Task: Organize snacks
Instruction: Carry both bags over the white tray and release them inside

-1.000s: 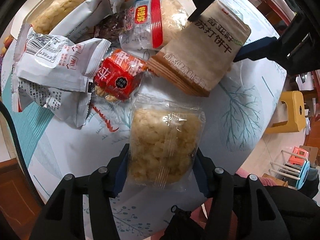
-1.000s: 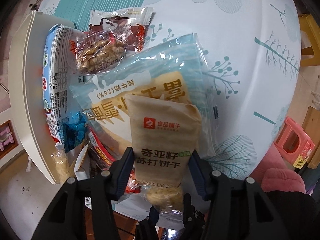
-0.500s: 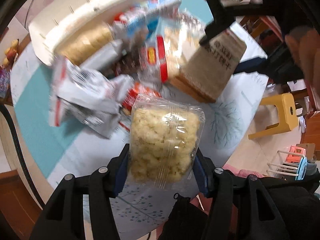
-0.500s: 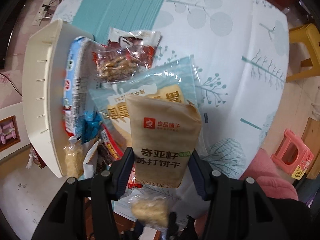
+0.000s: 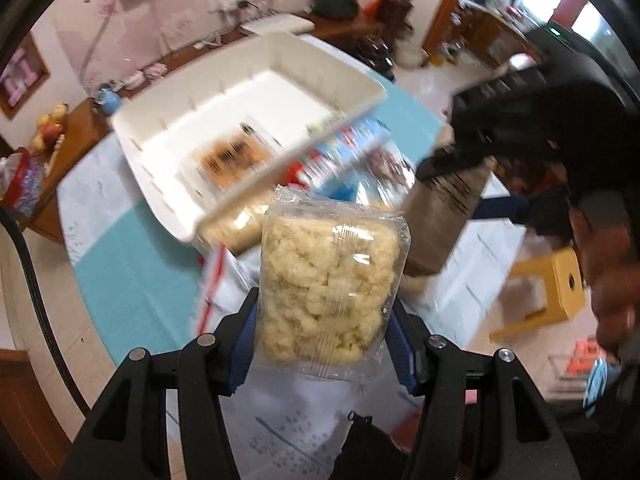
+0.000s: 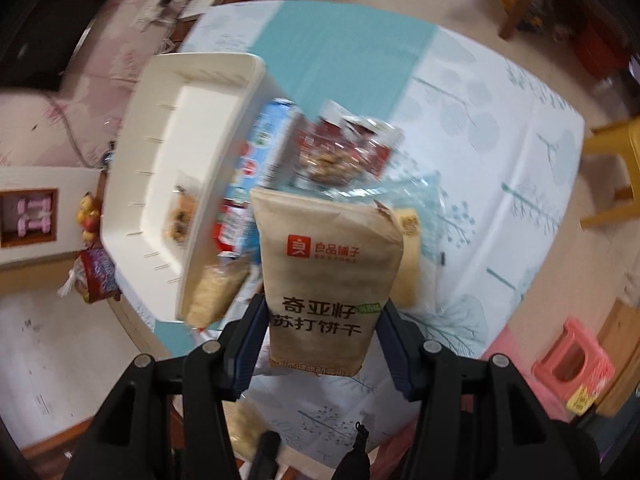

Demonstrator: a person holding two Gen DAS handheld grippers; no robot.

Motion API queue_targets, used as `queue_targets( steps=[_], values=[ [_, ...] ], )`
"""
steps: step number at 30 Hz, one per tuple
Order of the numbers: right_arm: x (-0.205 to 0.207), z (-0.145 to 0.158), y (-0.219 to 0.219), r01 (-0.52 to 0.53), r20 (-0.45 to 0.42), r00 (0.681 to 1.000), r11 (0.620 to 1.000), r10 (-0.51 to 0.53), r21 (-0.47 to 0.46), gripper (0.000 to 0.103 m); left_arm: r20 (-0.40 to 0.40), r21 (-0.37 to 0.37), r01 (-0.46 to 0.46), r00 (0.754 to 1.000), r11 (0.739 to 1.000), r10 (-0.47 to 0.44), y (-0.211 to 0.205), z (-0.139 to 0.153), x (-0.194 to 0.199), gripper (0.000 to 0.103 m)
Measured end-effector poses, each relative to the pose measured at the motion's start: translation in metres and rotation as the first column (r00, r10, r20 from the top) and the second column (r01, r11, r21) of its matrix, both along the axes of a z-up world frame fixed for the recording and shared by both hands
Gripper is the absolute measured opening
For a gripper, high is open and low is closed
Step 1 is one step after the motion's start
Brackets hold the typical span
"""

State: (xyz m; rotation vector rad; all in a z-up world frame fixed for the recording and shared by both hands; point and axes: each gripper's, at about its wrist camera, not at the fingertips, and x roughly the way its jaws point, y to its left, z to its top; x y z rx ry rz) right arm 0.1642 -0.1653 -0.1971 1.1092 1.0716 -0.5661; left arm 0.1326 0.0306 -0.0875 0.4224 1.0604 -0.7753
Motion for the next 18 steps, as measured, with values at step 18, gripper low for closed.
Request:
queue_targets(
  steps=[18],
  values=[
    [0.078,0.053,-0.026,-0.276,0.134,0.939,0.926,0.317,-0.257,0.054,0.111,-0.172,-0.279,0.947,0.945,0.300,-0.025,0.041,0.080,0.056]
  ],
)
